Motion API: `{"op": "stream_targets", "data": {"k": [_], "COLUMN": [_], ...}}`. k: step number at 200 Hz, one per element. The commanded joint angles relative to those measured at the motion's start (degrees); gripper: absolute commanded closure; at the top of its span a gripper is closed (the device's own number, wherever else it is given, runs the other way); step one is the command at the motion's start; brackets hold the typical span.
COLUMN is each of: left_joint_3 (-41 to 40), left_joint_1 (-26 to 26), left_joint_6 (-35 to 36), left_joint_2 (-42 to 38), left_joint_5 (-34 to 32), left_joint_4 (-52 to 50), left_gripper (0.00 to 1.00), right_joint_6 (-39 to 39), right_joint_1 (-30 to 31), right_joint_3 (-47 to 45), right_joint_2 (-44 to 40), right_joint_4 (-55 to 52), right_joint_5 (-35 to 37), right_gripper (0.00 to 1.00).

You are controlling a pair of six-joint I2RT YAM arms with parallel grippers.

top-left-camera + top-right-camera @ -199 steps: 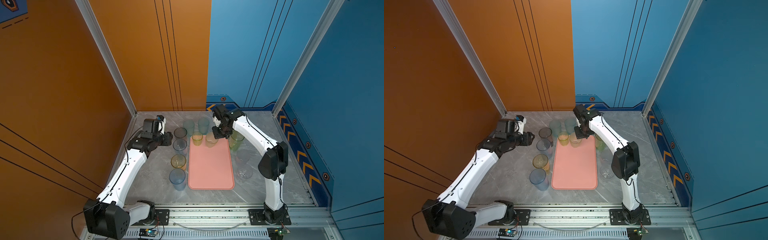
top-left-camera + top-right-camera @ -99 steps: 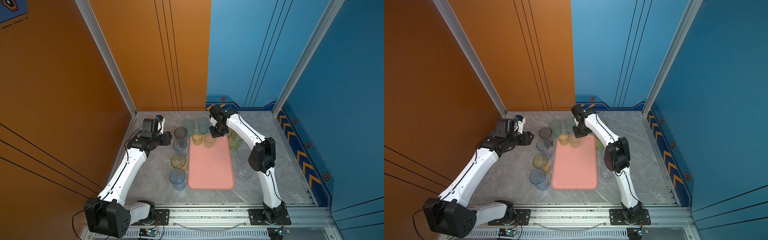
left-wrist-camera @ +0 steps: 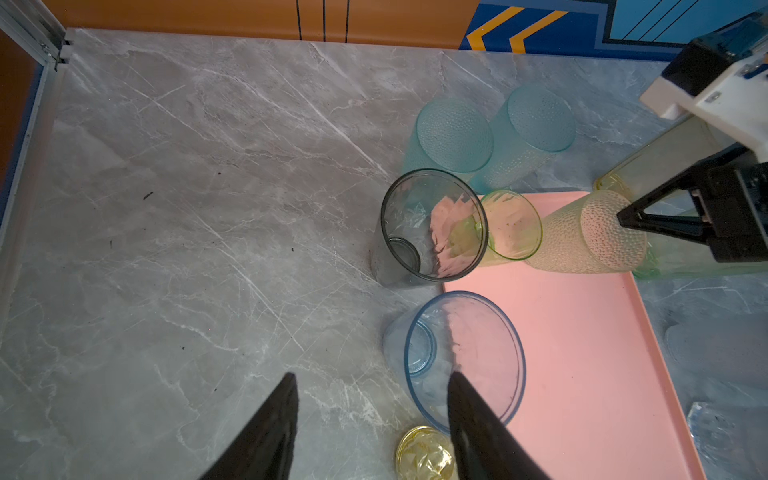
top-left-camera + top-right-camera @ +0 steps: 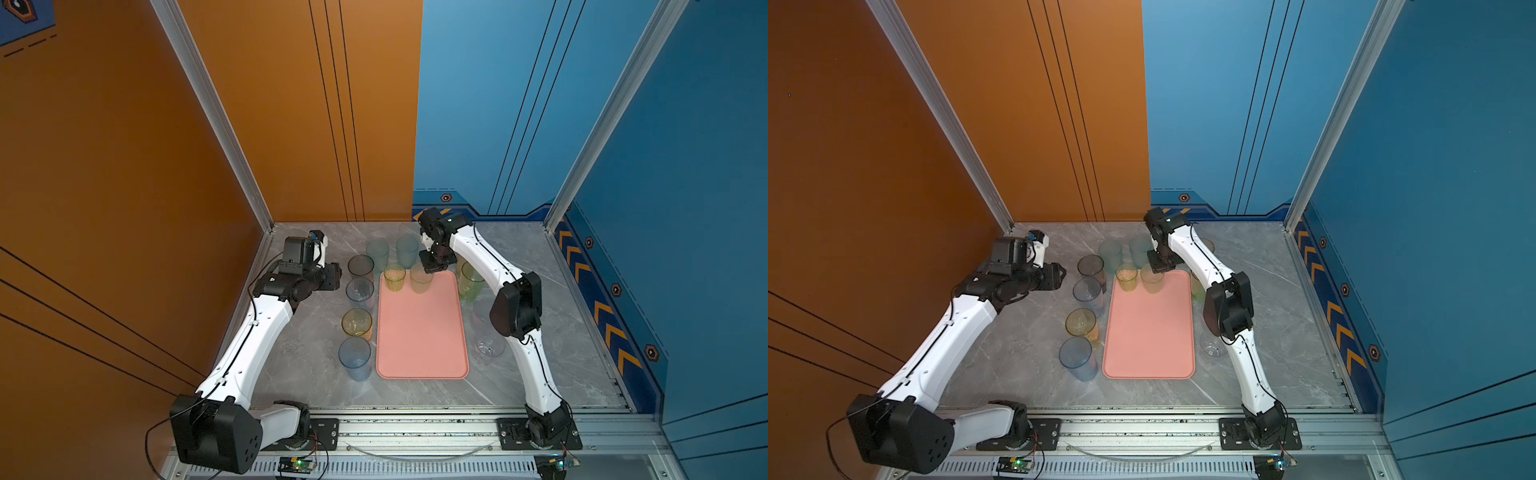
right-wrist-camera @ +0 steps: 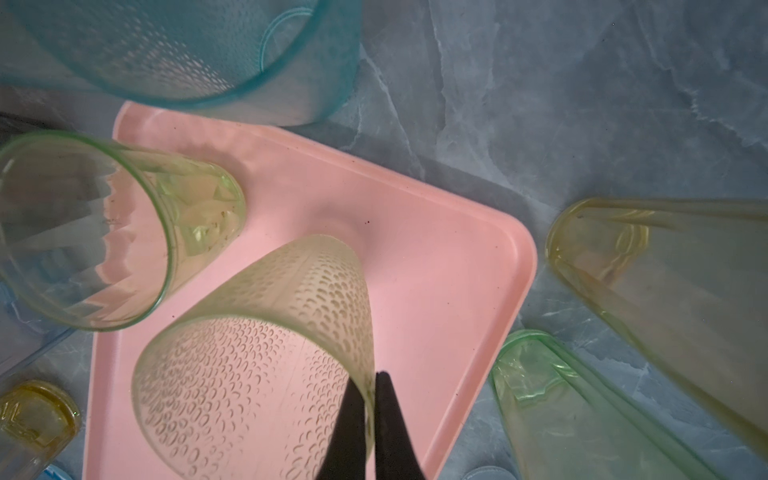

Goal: Place the glasses into the tray
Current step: Place the glass on the tray.

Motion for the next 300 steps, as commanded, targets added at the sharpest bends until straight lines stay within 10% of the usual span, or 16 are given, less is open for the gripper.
{"op": "stream_targets", "data": {"k": [1, 300], "left_joint_3": [1.55, 0.86], "left_joint_1": [0.54, 1.24], "left_joint_6": [0.96, 1.04], "left_joint_2": [0.78, 0.32], "left_joint_5": [1.12, 1.65], "left_joint_4": [-0.27, -0.39], "left_gripper": [0.41, 0.41], "right_joint_6": [-1.12, -0.15], "right_joint_1": [-0.35, -0.98], "right_joint_3": [2.90, 6.02], "right_joint_2": [0.84, 2.75], "right_joint_4": [-2.42, -2.49], "right_joint_5": [1.06, 1.93], "right_gripper": [0.99, 0.76]}}
